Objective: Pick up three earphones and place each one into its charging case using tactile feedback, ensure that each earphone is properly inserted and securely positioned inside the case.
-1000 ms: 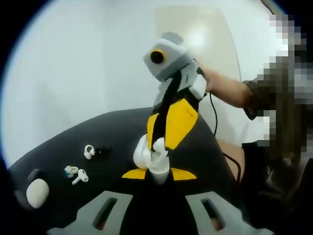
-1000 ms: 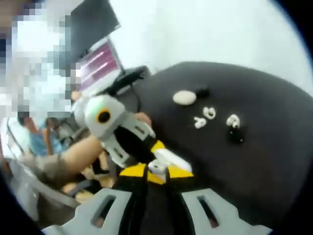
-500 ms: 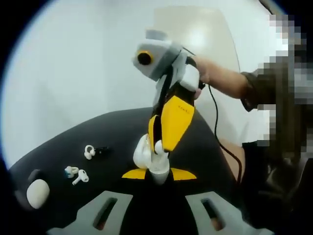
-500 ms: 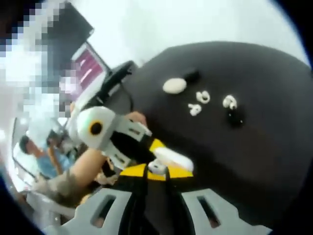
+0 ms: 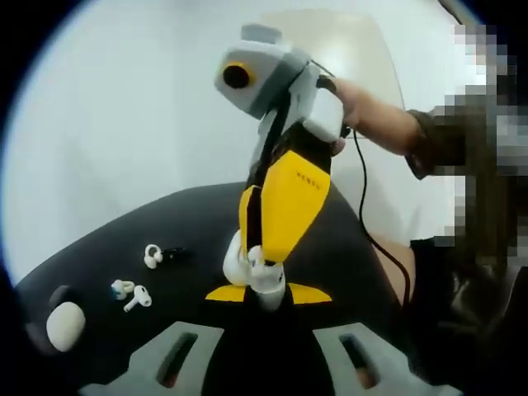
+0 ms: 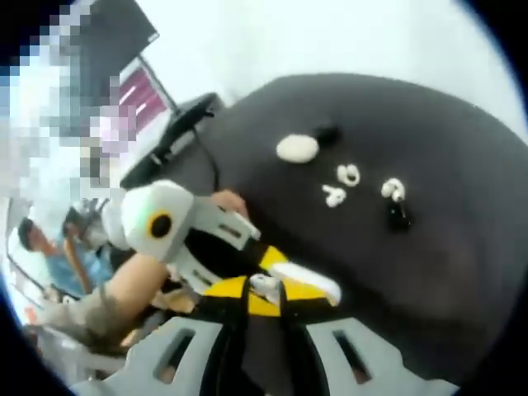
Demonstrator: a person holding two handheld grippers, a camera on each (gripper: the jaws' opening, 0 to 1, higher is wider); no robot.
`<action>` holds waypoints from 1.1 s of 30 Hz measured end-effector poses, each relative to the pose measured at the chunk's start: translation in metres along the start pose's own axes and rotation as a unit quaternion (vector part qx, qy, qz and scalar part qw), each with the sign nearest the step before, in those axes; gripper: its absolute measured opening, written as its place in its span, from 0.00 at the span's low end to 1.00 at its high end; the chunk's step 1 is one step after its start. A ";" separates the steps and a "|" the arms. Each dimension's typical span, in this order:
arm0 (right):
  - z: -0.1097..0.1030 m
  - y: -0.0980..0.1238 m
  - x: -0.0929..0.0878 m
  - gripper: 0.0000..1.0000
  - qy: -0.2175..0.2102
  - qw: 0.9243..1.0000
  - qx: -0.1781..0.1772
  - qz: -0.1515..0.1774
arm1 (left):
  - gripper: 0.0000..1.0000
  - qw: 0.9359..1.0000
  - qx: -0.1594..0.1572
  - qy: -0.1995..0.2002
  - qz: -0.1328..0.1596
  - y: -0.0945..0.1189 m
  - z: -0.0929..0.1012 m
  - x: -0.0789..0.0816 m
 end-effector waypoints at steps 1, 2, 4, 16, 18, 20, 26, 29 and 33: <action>0.001 0.000 -0.002 0.17 0.009 1.000 -0.005 0.000 | 0.14 1.000 0.000 0.000 0.000 0.000 0.000 0.000; 0.005 0.000 -0.004 0.16 0.021 1.000 -0.014 0.000 | 0.14 1.000 0.000 0.000 0.000 0.000 0.000 0.000; 0.009 0.000 -0.008 0.11 0.032 0.999 -0.023 0.000 | 0.14 1.000 0.001 0.002 0.000 0.000 0.000 0.000; -0.002 0.019 0.004 0.12 0.193 0.979 0.045 0.058 | 0.14 1.000 0.001 0.003 0.000 -0.002 -0.001 -0.001; -0.004 0.019 0.000 0.12 0.228 0.971 0.058 0.052 | 0.14 1.000 0.001 0.003 0.000 -0.002 -0.001 -0.001; -0.003 0.017 -0.005 0.12 0.260 0.963 0.064 0.038 | 0.14 1.000 0.001 0.002 0.000 -0.002 -0.001 -0.001; 0.002 0.001 -0.017 0.12 0.318 0.945 0.074 0.017 | 0.14 1.000 0.001 0.002 0.000 -0.001 -0.001 -0.001; 0.004 -0.003 -0.016 0.12 0.321 0.944 0.079 0.020 | 0.14 1.000 0.001 0.001 0.000 -0.001 -0.001 -0.001; 0.004 -0.007 -0.014 0.13 0.313 0.945 0.087 0.028 | 0.14 1.000 0.001 0.001 0.000 0.000 0.000 0.000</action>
Point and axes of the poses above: the point that each gripper's makers call its tool centre point, and the gripper's own axes: y roughly backward along the fingers, z roughly to its right, x roughly out of its top, the point moved 3 cm from there along y, roughly backward along the fingers, and after that the axes turned 12 degrees about z, right-handed, at the moved point
